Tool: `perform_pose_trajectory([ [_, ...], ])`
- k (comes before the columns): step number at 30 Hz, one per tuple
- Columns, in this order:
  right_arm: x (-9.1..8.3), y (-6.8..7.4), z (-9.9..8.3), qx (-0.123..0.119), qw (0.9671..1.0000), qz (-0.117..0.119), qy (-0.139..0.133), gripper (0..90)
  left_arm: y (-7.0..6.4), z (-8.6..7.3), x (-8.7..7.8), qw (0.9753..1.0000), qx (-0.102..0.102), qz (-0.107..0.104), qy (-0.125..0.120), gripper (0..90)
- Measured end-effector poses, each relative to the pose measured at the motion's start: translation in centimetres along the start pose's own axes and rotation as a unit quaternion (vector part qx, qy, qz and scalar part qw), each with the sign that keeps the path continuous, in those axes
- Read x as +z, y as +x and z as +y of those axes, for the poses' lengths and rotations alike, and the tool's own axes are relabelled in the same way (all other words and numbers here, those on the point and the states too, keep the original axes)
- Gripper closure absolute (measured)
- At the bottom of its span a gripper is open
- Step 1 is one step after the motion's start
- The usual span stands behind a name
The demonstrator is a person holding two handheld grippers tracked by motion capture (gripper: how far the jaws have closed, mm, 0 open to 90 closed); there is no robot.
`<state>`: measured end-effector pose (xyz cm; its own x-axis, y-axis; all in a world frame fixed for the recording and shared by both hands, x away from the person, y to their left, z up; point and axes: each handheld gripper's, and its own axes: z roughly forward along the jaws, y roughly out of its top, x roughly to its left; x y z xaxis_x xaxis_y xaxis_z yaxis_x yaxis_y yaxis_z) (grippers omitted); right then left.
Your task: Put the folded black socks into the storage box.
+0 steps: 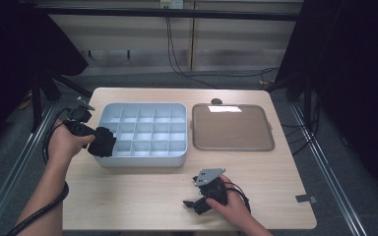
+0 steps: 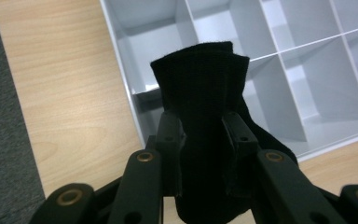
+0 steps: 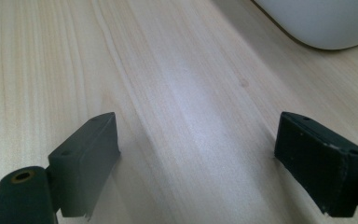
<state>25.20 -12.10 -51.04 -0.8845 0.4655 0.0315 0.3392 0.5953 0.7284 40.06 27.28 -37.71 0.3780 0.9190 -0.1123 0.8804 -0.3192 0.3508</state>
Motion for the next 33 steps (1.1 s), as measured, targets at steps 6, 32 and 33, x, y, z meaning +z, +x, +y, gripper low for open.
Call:
perform_pose_trajectory([
  [6,0.0,0.0,0.0,0.0,1.0,0.0,0.0,13.2,0.0,0.0,0.4,0.9998,0.004,0.017,0.007,71.7],
  [32,0.0,0.0,0.0,0.0,1.0,0.0,0.0,13.2,-0.8,0.3,2.4,0.997,0.017,0.064,0.04,71.9],
  [33,0.0,0.0,0.0,0.0,1.0,0.0,0.0,13.2,-0.8,0.3,2.4,0.9969,0.016,0.065,0.041,71.9],
])
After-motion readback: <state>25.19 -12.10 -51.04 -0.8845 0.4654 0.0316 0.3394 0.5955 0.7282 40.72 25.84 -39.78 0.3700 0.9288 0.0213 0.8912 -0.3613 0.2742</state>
